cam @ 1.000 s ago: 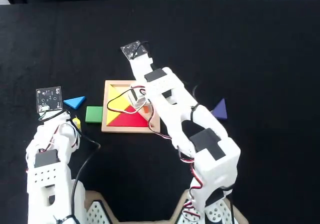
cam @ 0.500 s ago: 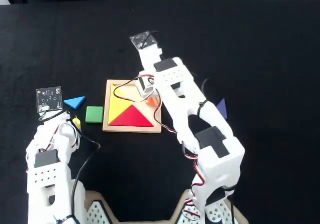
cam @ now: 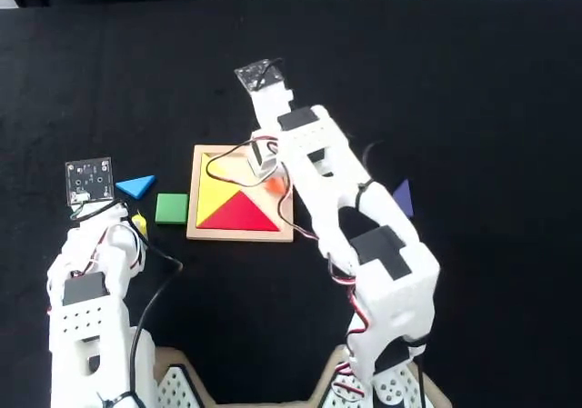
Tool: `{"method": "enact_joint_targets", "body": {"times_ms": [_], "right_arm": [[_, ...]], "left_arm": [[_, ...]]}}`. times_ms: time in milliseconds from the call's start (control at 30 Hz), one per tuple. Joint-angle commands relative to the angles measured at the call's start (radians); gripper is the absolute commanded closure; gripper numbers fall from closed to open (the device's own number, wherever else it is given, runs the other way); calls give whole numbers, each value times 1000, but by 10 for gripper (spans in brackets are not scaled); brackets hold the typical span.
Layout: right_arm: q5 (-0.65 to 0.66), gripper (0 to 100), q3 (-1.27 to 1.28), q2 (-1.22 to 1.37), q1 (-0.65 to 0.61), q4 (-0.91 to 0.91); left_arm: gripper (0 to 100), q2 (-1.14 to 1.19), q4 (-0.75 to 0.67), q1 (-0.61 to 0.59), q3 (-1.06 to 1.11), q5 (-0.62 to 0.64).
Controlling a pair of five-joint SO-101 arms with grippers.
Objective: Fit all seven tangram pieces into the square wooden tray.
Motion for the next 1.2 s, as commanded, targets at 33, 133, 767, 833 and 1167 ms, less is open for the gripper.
{"method": "enact_joint_targets", "body": {"times_ms": [33, 133, 767, 833, 1167], "right_arm": [[9, 833, -44, 27, -40, -35], [5, 867, -45, 42, -40, -31], [6, 942, -163, 42, -109, 256], [6, 942, -162, 44, -103, 258], [52, 942, -163, 48, -34, 252]], "left_arm": [[830, -14, -17, 12, -8, 2], [830, -14, -17, 12, -8, 2], [830, -14, -17, 12, -8, 2], [830, -14, -17, 12, -8, 2], [830, -14, -17, 12, -7, 2]]}}
